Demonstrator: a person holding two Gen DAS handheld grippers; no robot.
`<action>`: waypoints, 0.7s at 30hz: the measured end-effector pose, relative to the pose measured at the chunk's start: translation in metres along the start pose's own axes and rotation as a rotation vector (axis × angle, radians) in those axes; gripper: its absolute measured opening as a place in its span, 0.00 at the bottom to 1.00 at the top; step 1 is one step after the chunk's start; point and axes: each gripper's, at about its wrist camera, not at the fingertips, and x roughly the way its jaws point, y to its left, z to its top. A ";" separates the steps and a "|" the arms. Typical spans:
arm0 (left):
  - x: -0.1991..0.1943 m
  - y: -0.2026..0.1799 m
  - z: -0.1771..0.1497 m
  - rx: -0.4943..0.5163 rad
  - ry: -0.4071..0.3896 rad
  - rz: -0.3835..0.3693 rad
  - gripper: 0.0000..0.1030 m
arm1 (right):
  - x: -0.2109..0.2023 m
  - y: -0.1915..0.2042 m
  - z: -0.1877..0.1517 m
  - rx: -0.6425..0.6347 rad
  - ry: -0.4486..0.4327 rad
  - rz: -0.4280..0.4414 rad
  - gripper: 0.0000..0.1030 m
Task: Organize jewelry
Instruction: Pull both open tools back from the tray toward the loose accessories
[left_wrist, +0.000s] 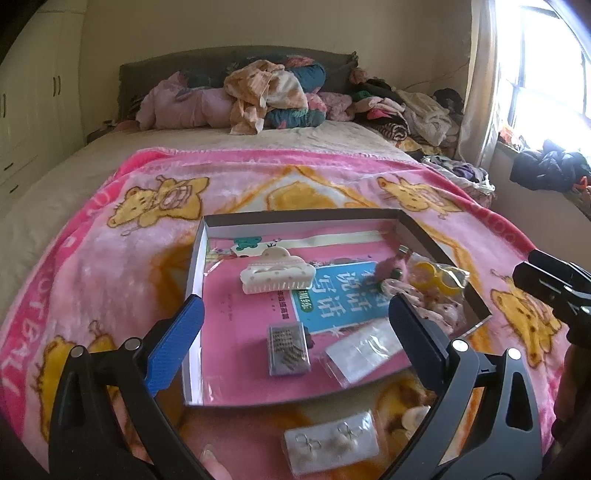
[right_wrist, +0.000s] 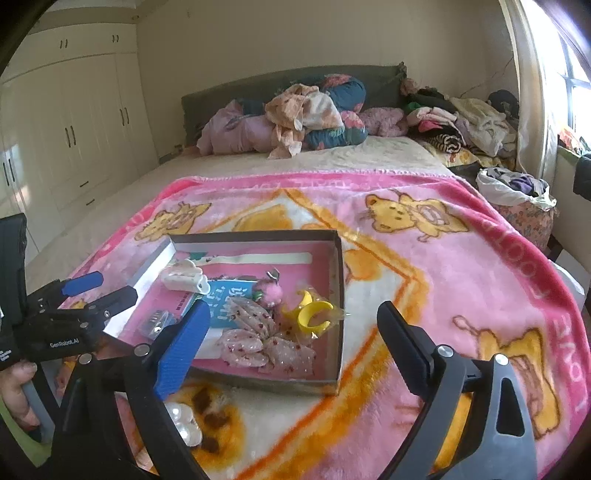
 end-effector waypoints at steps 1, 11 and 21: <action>-0.003 -0.001 -0.001 0.001 -0.002 -0.003 0.89 | -0.005 0.001 -0.001 -0.001 -0.006 -0.001 0.87; -0.031 -0.008 -0.014 0.007 -0.022 -0.022 0.89 | -0.037 0.006 -0.010 -0.017 -0.031 -0.012 0.87; -0.051 -0.015 -0.033 0.020 -0.020 -0.043 0.89 | -0.065 0.011 -0.030 -0.028 -0.038 -0.018 0.87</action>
